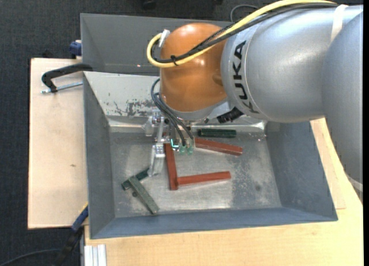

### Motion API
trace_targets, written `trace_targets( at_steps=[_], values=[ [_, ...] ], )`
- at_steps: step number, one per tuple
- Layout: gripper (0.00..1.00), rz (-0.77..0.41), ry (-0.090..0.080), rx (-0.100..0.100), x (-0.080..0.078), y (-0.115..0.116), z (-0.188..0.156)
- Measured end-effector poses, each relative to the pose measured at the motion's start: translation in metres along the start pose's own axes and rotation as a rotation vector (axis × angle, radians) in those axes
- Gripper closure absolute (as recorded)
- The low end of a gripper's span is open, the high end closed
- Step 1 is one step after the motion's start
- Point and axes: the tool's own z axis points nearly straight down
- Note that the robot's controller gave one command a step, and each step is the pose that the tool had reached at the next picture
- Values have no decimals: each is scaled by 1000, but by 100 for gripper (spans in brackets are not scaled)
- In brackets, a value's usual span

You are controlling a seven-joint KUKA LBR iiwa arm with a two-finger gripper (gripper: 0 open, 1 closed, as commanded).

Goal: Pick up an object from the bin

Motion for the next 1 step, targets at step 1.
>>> trace_targets(
  at_steps=[1],
  values=[
    [0, -585, -10, 3, -30, -116, 125]
  ],
)
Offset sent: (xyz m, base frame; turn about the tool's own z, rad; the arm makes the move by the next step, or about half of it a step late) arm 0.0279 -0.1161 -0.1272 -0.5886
